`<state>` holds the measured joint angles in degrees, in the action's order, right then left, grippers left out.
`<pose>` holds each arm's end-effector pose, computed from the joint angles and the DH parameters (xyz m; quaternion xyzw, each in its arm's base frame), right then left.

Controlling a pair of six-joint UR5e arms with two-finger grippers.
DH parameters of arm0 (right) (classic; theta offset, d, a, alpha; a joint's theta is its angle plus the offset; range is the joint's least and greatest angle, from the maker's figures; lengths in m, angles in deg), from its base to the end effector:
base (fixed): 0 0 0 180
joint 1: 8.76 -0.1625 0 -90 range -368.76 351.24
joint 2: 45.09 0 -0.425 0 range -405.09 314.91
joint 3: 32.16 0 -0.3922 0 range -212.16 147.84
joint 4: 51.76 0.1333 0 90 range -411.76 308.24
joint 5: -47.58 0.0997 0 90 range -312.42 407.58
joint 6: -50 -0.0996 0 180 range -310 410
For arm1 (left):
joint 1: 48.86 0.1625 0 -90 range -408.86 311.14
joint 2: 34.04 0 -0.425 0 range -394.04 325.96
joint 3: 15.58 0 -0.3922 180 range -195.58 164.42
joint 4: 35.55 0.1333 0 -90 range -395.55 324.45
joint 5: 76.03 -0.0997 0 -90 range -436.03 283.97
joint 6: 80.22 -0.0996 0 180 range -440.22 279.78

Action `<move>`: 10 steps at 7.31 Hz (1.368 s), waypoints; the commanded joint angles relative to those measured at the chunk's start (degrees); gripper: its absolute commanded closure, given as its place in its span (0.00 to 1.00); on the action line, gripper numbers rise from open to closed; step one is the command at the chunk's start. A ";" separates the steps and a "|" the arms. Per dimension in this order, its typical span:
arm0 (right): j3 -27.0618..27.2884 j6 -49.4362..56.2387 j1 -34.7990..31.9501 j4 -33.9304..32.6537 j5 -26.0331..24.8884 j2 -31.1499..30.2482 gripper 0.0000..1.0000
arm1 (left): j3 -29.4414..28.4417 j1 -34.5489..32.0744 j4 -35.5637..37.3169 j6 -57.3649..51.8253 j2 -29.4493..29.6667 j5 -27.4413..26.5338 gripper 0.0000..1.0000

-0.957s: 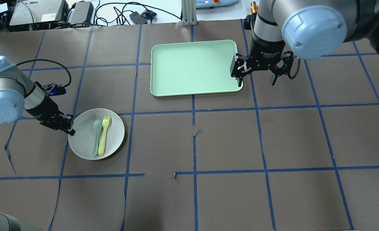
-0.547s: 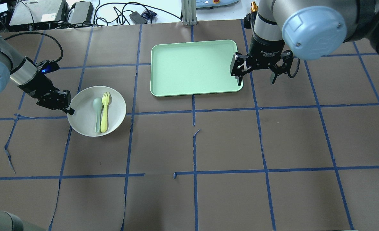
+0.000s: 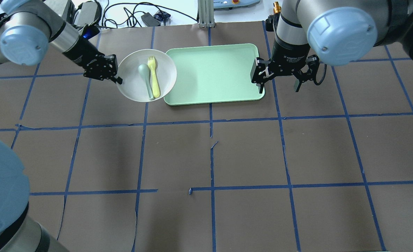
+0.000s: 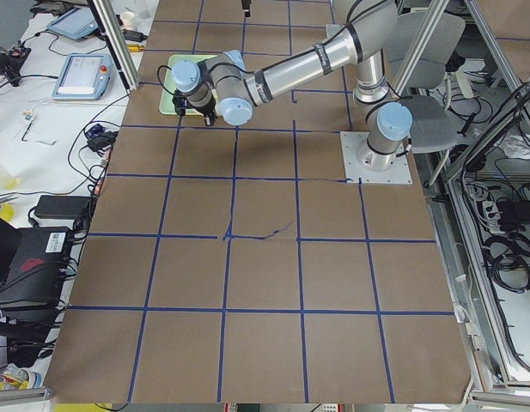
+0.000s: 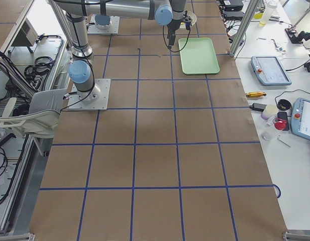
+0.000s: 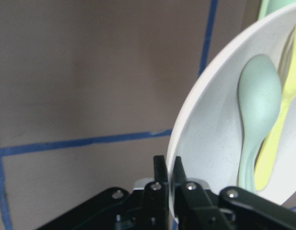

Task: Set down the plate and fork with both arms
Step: 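Carry the plate with the left gripper onto the green tray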

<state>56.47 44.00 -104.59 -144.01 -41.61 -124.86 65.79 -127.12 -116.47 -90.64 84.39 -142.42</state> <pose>0.1899 -0.5340 0.4099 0.0019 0.9983 0.0581 0.0011 -0.0368 -0.6739 0.2952 0.0303 -0.9743 -0.0506 0.2175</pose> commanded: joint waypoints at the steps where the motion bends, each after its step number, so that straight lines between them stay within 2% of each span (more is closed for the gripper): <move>1: 0.05 0.38 0.03 -0.04 0.51 0.14 0.00 | -9.45 -7.67 6.95 5.65 10.54 2.50 1.00; 3: 0.05 0.38 0.03 0.05 0.51 0.14 0.00 | -18.23 -11.64 7.71 6.91 18.12 2.24 1.00; 5: 0.05 0.30 0.03 0.05 0.60 0.14 0.00 | -18.97 -14.02 8.15 6.03 20.69 1.89 1.00; 10: -0.04 0.38 0.03 -0.13 0.60 0.23 0.00 | -18.89 -15.87 9.11 3.04 22.01 0.65 0.98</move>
<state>56.50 44.35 -104.56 -144.04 -41.03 -124.66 46.78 -142.76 -107.90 -87.03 106.09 -141.40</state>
